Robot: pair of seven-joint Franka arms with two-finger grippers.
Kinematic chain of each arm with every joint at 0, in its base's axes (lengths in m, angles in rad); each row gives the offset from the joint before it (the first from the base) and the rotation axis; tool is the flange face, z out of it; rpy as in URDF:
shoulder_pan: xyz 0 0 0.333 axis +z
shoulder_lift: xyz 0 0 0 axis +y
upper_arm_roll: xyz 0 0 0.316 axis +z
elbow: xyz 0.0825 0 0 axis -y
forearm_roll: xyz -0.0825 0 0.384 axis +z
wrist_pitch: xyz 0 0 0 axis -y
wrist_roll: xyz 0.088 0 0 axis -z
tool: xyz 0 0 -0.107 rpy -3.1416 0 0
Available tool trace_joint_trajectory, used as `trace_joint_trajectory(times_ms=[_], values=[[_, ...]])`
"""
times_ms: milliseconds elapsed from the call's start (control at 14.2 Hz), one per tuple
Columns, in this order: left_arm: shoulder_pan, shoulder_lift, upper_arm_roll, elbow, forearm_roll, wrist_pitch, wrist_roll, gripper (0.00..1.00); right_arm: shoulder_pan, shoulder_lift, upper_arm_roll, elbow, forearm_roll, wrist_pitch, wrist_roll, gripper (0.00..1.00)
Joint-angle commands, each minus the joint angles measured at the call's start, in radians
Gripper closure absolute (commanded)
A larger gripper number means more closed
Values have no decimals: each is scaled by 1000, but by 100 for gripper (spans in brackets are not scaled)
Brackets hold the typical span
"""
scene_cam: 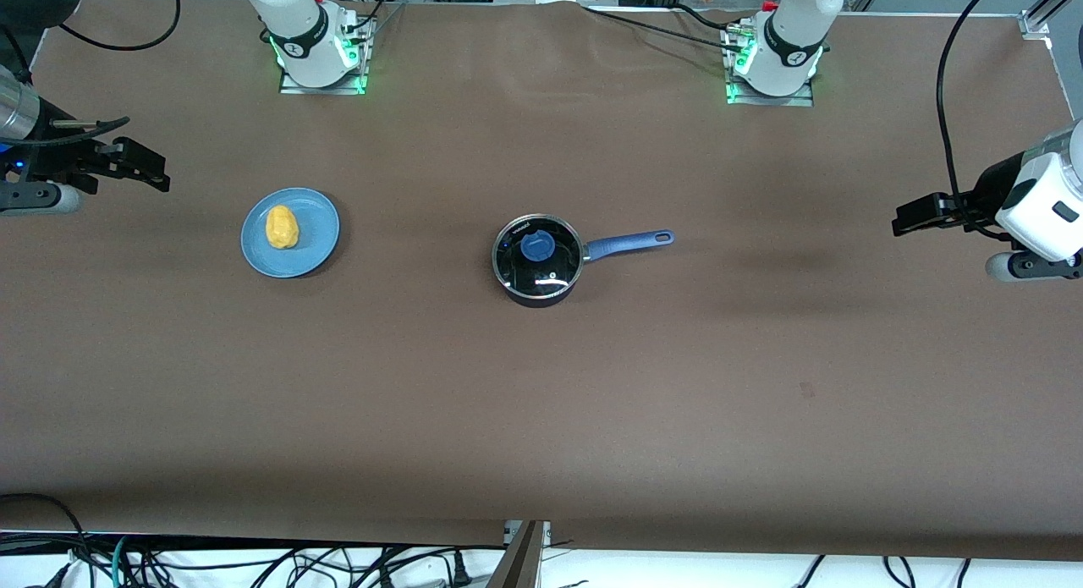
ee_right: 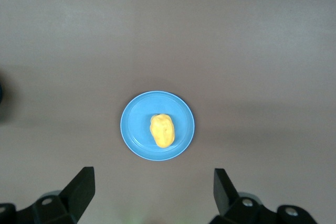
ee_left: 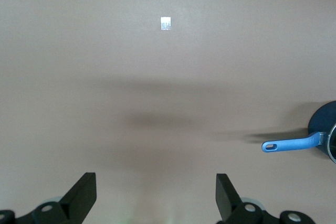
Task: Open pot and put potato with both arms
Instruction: 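Move the left gripper toward the glass lid on the black saucepan, then lower the left gripper and grasp the blue knob of the lid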
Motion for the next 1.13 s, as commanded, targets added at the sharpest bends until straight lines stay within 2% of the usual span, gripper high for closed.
trace_joint_trajectory(times_ms=[0, 282, 423, 704, 915, 1056], values=[[7, -4, 6, 14, -18, -20, 22, 0, 11, -10, -9, -9, 7, -5, 12, 0], [-11, 5, -5, 14, -24, -16, 13, 0, 13, -10, -8, -9, 7, -5, 12, 0], [-30, 19, -46, 14, -22, -8, -10, 0, 13, -12, -6, -9, 8, -5, 12, 0], [-62, 63, -189, 14, -30, 105, -278, 0, 13, -10, -6, -9, 8, -5, 12, 0], [-161, 141, -237, 15, -22, 223, -482, 0, 13, -10, -6, -9, 8, -6, 12, 0], [-237, 200, -240, 15, -16, 303, -600, 0, 13, -12, -6, -9, 8, -6, 12, 0]])
